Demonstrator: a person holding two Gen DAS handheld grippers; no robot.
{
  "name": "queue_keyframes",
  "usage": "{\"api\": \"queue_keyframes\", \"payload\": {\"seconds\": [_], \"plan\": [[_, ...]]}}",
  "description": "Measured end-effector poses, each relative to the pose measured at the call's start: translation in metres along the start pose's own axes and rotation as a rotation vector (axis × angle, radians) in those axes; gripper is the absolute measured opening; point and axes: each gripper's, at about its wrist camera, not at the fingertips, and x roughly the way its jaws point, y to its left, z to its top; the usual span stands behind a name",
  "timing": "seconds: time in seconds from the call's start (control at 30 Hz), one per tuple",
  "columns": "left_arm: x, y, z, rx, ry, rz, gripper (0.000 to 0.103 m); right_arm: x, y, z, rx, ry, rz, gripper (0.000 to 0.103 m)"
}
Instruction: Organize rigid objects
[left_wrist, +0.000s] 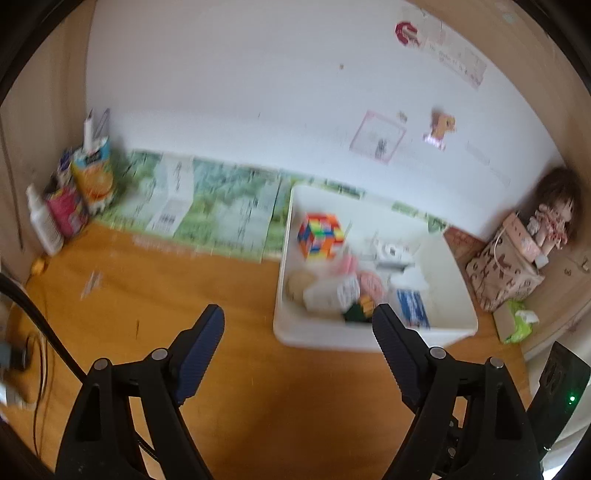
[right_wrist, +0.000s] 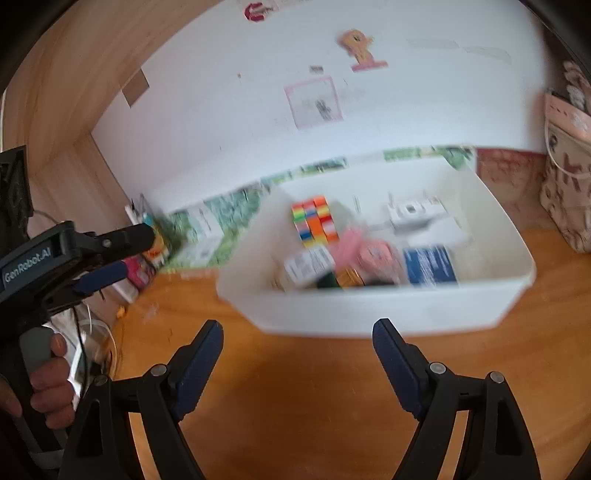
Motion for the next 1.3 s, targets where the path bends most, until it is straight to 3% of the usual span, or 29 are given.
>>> {"api": "queue_keyframes", "payload": {"seconds": [0.23,0.6,0.7,1.1,1.3], "plan": [[-0.017,-0.021,-0.043,-0.008,0.118,0.015,0.1,-0.043,-0.015,-0.033,-0.04,0.1,-0.046,0.084],[-0.034,-0.055,-0.104,0.081,0.232,0.08,0.102,-0.086,-0.057,-0.085,0.046,0.227,-0.118,0.087],[-0.037,-0.057,-0.11,0.084,0.247,0.09,0.102,-0.089,-0.063,-0.091,0.074,0.236,-0.135,0.103],[-0.064,-0.068,-0.09,0.069,0.209,0.106,0.102,-0.122,-0.043,-0.052,0.067,0.193,-0.112,0.103],[-0.084,-0.081,-0.076,0.079,0.138,0.081,0.102,-0.156,-0.023,-0.028,0.002,0.145,-0.109,0.103]]}}
